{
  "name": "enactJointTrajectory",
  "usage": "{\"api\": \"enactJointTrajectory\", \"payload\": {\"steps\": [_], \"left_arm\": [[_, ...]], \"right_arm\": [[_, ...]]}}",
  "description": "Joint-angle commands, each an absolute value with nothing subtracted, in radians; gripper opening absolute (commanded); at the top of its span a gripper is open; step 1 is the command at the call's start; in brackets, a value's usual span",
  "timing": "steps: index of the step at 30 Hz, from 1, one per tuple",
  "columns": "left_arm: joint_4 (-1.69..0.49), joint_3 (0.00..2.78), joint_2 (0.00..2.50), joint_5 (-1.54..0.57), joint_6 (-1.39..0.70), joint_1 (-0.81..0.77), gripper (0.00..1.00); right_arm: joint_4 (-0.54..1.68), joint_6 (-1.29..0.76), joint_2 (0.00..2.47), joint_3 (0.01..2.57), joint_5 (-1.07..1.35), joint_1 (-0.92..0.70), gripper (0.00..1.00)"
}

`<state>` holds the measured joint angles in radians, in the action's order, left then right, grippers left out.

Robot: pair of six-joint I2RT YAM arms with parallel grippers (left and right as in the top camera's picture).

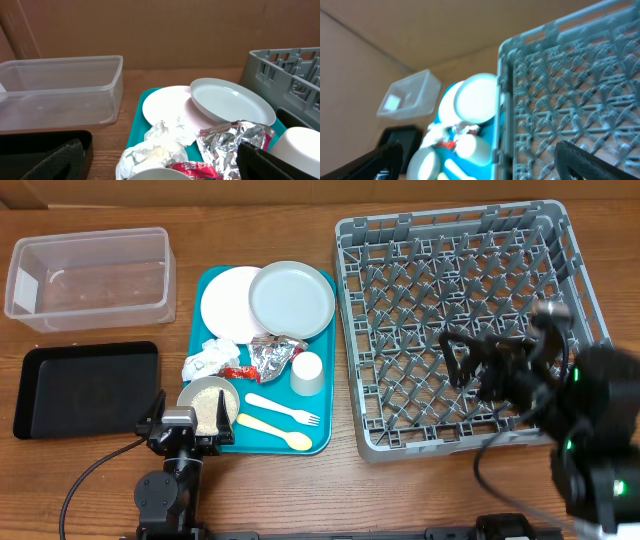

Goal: Sort waste into correct bins and load items into the dishwasher rack
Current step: 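Move the right gripper over the teal tray to the white cup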

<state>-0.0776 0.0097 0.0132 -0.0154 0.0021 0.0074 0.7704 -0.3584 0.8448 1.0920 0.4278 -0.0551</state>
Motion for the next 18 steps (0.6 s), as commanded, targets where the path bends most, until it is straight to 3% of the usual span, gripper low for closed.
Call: {"api": "enactJointTrajectory", "payload": {"steps": [1,5,13,18], "left_arm": [[-0.076,0.005,0.005,-0.019,-0.007,0.015,1.00],[-0.076,0.005,0.005,-0.019,-0.007,0.015,1.00],[-0.076,0.005,0.005,-0.019,-0.007,0.015,1.00],[-0.076,0.005,0.005,-0.019,-0.007,0.015,1.00]], "right_arm": [[0.764,-0.348,0.966,1.202,0.609,-0.067,1.00],[0.755,-0.349,1.079,1.226,0.580,-0.149,1.00],[0.805,-0.374,1.333,1.252,-0.088,-0.729,1.00],[0.745,-0.371,1.486,1.259,-0.096,-0.789,1.00]]}}
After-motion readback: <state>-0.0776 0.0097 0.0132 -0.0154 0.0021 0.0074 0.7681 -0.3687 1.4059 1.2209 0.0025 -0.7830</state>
